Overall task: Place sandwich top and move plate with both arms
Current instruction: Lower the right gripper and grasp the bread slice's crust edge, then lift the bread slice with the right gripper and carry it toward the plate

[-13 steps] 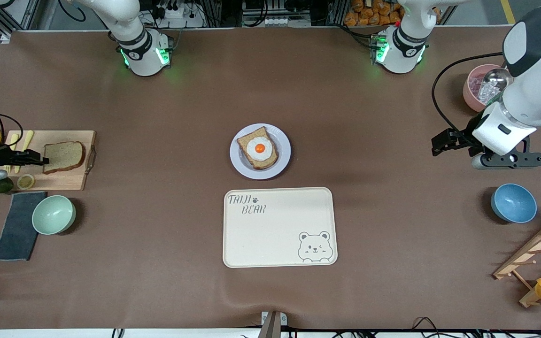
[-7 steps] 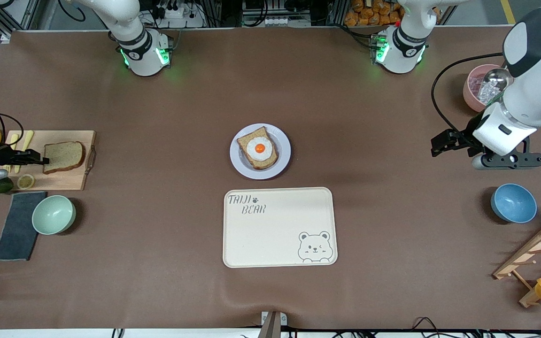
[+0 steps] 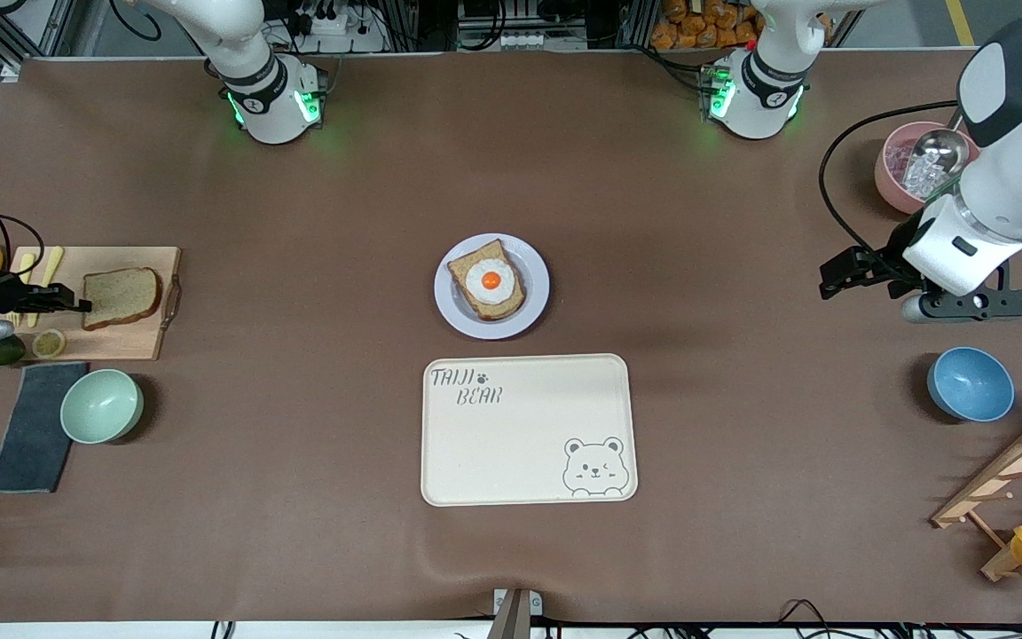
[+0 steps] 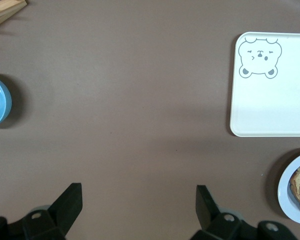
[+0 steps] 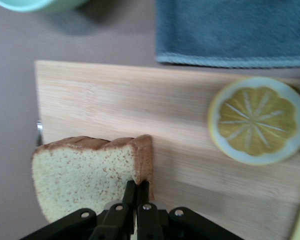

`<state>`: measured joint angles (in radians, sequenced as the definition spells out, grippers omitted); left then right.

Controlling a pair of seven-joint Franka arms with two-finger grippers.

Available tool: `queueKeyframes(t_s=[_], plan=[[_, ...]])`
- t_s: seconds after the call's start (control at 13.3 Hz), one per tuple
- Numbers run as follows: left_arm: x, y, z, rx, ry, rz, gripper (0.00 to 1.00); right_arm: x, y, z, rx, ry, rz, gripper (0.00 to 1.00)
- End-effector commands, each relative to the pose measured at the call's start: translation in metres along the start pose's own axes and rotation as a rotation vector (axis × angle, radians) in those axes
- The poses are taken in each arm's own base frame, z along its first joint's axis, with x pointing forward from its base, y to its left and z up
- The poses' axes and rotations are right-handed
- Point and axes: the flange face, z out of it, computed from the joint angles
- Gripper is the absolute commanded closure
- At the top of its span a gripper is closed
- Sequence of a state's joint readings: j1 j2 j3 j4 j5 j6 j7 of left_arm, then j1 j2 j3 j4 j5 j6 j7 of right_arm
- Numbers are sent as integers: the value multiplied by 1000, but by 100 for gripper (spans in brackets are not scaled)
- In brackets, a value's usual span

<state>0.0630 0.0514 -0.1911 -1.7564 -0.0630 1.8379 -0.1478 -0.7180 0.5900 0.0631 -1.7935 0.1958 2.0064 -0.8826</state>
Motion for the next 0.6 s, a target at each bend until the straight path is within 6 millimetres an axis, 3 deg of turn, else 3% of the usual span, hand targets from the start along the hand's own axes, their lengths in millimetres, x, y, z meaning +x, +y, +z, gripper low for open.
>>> queueKeyframes(t_s=[0.0, 0.22, 0.52], plan=[[-4, -3, -6, -21, 16, -21, 0, 10, -20, -26, 75, 17, 26, 100], [0, 0, -4, -53, 32, -29, 0, 20, -33, -38, 108, -5, 55, 100], [-1, 1, -7, -52, 36, -27, 0, 39, -69, -55, 208, -74, 126, 100]])
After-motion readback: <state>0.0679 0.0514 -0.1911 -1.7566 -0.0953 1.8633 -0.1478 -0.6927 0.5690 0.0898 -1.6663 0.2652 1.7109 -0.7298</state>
